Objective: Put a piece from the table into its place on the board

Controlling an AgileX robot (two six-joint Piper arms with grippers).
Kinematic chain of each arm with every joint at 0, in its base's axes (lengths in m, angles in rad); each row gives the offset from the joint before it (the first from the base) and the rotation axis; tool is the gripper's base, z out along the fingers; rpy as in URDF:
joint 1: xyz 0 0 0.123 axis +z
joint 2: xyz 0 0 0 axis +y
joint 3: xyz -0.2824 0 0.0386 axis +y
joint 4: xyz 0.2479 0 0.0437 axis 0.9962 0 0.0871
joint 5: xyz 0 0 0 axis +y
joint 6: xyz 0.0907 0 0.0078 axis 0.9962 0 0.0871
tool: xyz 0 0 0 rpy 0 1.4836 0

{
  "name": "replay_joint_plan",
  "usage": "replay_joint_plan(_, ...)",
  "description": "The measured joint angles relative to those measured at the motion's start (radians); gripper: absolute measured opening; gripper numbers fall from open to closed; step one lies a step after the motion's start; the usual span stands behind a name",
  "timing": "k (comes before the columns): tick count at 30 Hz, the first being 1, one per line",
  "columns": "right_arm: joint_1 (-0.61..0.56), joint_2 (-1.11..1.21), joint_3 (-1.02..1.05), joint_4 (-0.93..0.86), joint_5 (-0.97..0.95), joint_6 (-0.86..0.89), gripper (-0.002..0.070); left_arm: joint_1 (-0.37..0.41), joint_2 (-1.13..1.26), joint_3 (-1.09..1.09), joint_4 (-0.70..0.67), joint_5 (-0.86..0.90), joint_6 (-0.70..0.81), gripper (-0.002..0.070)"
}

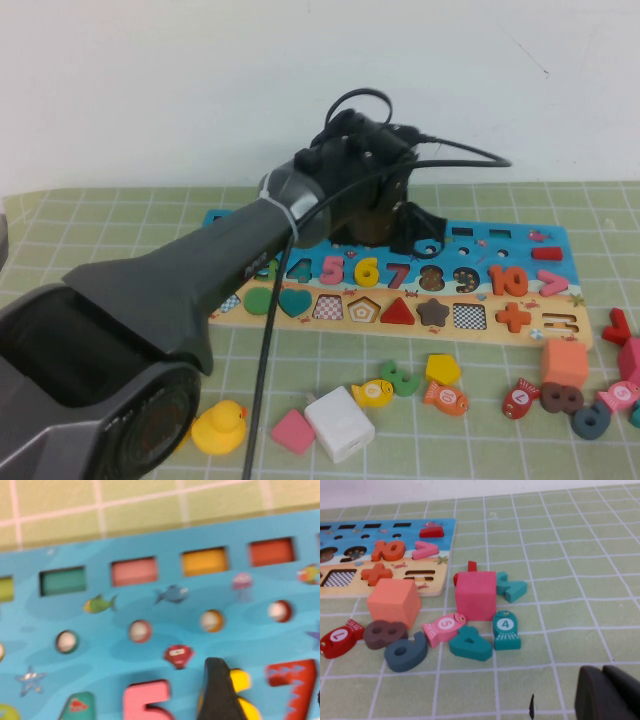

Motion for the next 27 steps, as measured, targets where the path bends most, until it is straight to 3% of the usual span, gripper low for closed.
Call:
replay_joint_plan(5,0.0,0.0,0.0,0.0,0.0,0.0,-0.0003,-0.029,0.0,-0.016,0.001,0.014,0.054,0.0317)
replay_joint_plan(14,0.0,0.0,0.0,0.0,0.0,0.0,-0.0003,-0.037,0.0,-0.016,0.005,0.032,0.076,0.0034)
replay_joint_plan(27,0.0,0.0,0.0,0.0,0.0,0.0,-0.0003,-0.037,-0.14,-0.178,0.199,0.345,0.232,-0.0001)
